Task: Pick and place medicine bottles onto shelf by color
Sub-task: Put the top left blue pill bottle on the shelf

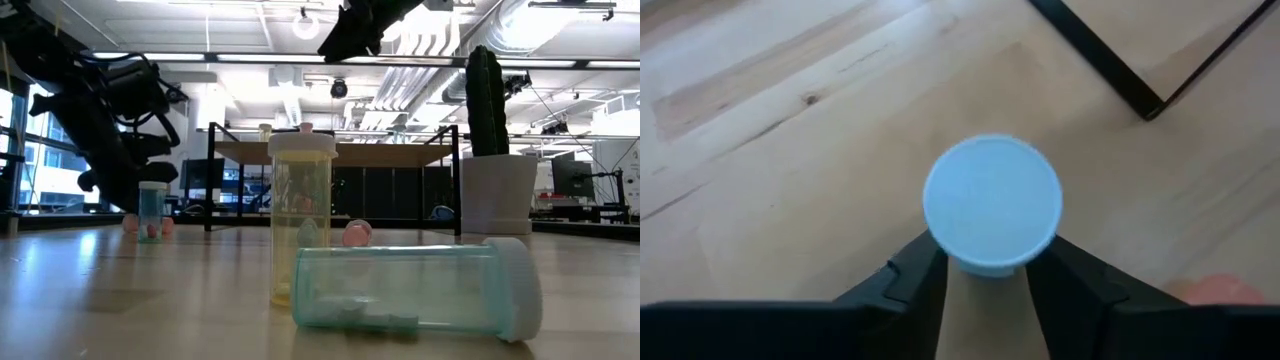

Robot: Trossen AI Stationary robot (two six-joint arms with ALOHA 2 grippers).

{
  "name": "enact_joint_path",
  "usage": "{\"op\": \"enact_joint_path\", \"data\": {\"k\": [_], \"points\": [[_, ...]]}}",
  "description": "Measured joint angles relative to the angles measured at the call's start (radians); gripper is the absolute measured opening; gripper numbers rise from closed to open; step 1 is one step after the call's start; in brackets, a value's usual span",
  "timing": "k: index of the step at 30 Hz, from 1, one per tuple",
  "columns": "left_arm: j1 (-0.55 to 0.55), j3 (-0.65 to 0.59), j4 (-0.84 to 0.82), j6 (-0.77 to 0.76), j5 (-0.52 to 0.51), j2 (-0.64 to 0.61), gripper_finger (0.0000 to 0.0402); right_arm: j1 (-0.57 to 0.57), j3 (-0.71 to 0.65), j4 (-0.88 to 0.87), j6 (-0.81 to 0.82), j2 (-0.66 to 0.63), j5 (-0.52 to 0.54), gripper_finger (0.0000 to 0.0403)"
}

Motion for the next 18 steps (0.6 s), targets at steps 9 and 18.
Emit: {"op": "enact_joint_path", "data": {"k": [9, 18], "points": [[0.0, 0.001, 0.005, 0.016, 0.02, 0.007, 0.008, 0.0, 0.0, 0.0, 0.003, 0.0, 0.0, 0.0185], [0.0, 0.001, -0.002, 0.042, 0.083, -0.017, 0.0081, 0.0, 0.0, 0.0, 0.003, 0.0, 0.0, 0.0185]]}}
